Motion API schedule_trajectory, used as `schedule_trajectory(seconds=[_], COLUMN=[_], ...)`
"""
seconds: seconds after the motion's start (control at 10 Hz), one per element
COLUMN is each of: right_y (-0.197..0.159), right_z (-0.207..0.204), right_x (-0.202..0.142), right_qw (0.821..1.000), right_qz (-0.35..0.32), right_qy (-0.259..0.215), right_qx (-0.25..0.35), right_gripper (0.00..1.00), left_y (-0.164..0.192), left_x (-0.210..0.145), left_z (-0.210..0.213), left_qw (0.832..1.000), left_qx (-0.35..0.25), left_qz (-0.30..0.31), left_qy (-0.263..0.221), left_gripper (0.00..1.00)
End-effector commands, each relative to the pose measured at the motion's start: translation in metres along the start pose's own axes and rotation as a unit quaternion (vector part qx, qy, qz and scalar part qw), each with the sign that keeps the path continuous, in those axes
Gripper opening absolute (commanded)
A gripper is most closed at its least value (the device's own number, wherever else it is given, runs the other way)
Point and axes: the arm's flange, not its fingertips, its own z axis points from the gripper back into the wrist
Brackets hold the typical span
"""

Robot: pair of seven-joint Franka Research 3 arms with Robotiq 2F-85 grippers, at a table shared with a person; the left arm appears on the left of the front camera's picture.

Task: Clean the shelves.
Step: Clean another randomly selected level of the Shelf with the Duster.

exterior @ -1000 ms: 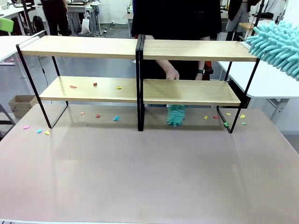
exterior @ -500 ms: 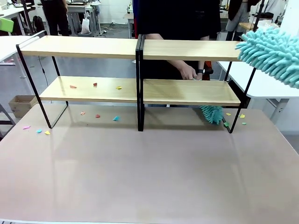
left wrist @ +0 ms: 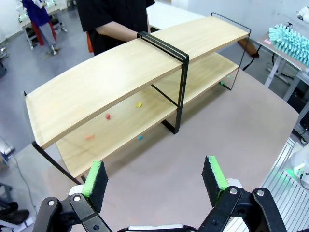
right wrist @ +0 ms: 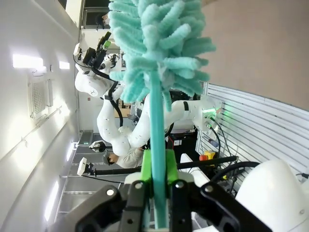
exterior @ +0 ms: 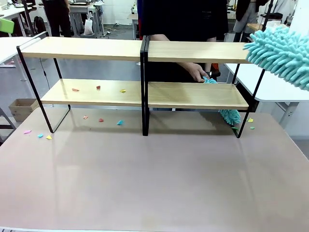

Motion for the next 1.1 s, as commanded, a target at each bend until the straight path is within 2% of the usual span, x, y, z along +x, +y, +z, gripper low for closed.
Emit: schedule_trajectory(seconds=[0.0, 0.1, 0.3, 0.4, 0.5, 0.6, 0.7, 0.8, 0.9, 1.0], right_y=[0.006, 0.006, 0.006, 0.001, -0.009, -0.006, 0.007, 0.002, 0.003, 0.001], right_z=[-0.022, -0.050, -0.115, -0.150, -0.178, -0.175, -0.160, -0.181, -0.170, -0.201], right_x=[0.006, 0.017, 0.032, 0.035, 0.037, 0.040, 0.030, 0.034, 0.020, 0.023], right_qw=[0.996, 0.983, 0.960, 0.940, 0.929, 0.937, 0.942, 0.933, 0.951, 0.937], right_qz=[0.052, 0.084, 0.086, 0.070, 0.058, 0.072, 0.057, 0.051, 0.008, 0.022], right_qy=[0.071, 0.164, 0.267, 0.334, 0.359, 0.332, 0.330, 0.352, 0.286, 0.303], right_qx=[-0.003, 0.019, -0.011, -0.018, -0.067, -0.079, -0.035, -0.060, -0.121, -0.174], right_gripper=[0.12, 0.12, 0.12, 0.12, 0.12, 0.12, 0.12, 0.12, 0.12, 0.12], left_y=[0.001, 0.001, 0.001, 0.001, 0.001, 0.001, 0.001, 0.001, 0.001, 0.001], left_x=[-0.001, -0.001, -0.001, -0.001, -0.001, -0.001, -0.001, -0.001, -0.001, -0.001], left_z=[0.000, 0.000, 0.000, 0.000, 0.000, 0.000, 0.000, 0.000, 0.000, 0.000], left_qw=[1.000, 1.000, 1.000, 1.000, 1.000, 1.000, 1.000, 1.000, 1.000, 1.000], left_qx=[-0.004, -0.004, -0.004, -0.004, -0.004, -0.004, -0.004, -0.004, -0.004, -0.004], left_qz=[0.000, 0.000, 0.000, 0.000, 0.000, 0.000, 0.000, 0.000, 0.000, 0.000], left_qy=[-0.004, -0.004, -0.004, -0.004, -0.004, -0.004, -0.004, -0.004, -0.004, -0.004], left_gripper=[1.00, 1.00, 1.00, 1.00, 1.00, 1.00, 1.00, 1.00, 1.00, 1.00])
